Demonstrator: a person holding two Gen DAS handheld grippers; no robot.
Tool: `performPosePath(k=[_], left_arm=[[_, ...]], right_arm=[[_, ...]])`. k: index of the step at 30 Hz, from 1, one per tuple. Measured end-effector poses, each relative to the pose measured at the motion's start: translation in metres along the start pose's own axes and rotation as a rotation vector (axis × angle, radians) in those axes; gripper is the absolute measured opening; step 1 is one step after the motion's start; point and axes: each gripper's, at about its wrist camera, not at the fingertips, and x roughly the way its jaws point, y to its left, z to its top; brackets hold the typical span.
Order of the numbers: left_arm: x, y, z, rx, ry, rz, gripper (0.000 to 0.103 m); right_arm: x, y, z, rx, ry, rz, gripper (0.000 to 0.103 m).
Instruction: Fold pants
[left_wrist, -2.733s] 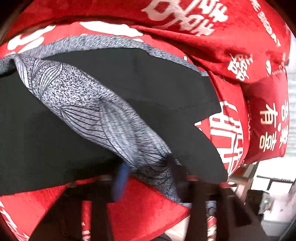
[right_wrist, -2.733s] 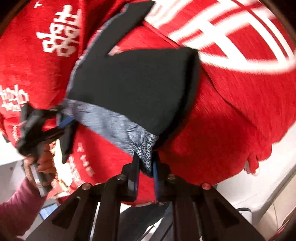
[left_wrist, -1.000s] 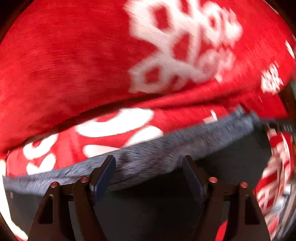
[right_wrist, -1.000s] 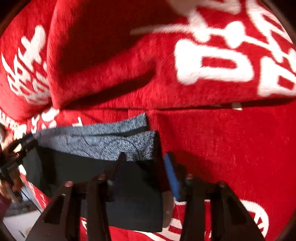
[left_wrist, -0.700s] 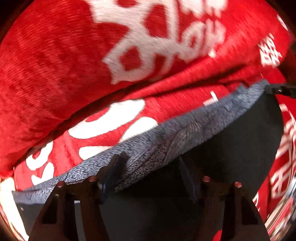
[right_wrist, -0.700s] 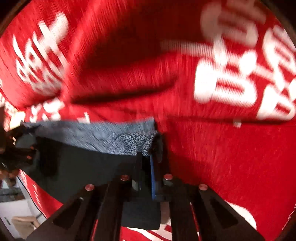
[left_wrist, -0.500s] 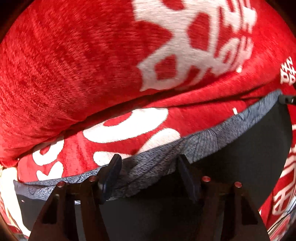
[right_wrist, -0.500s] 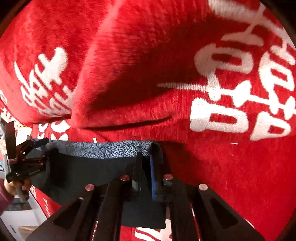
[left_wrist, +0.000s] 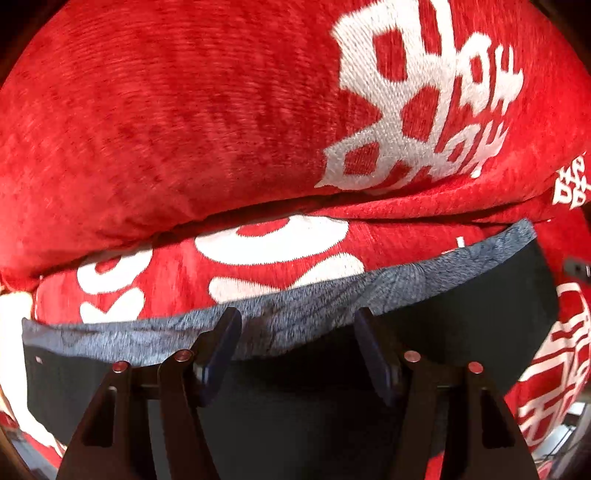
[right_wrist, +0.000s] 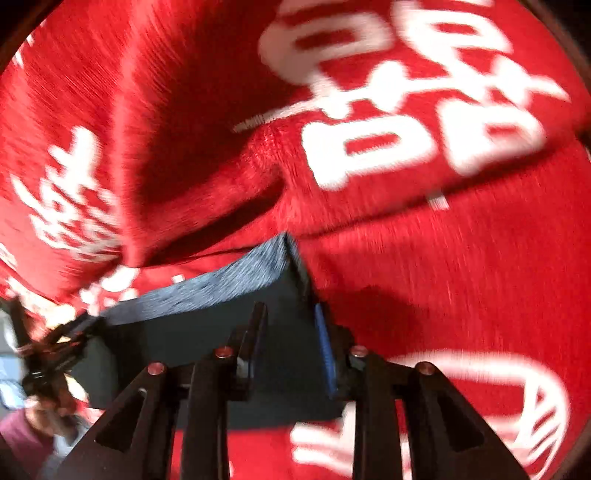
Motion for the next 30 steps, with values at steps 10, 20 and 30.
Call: performPosePath(k=[10, 20, 30], left_arm=[[-0.015, 0.015, -0.060, -0.059, 0.099, 0.012, 0.065], [-0.045, 0.097, -0.108, -0.128, 0.062, 0.029, 0.065], [-0.044, 0.250, -0.146, -0.189, 0.005, 0.054, 0.065]], right_arm=[[0.010, 0.004, -0.106, 0.194, 0.150, 0.143, 0.029], [0.027, 0.115, -0.109, -0.128, 0.207, 0.114, 0.029], [0.085, 0.326, -0.117, -0.465, 0.231, 0.154, 0.032]])
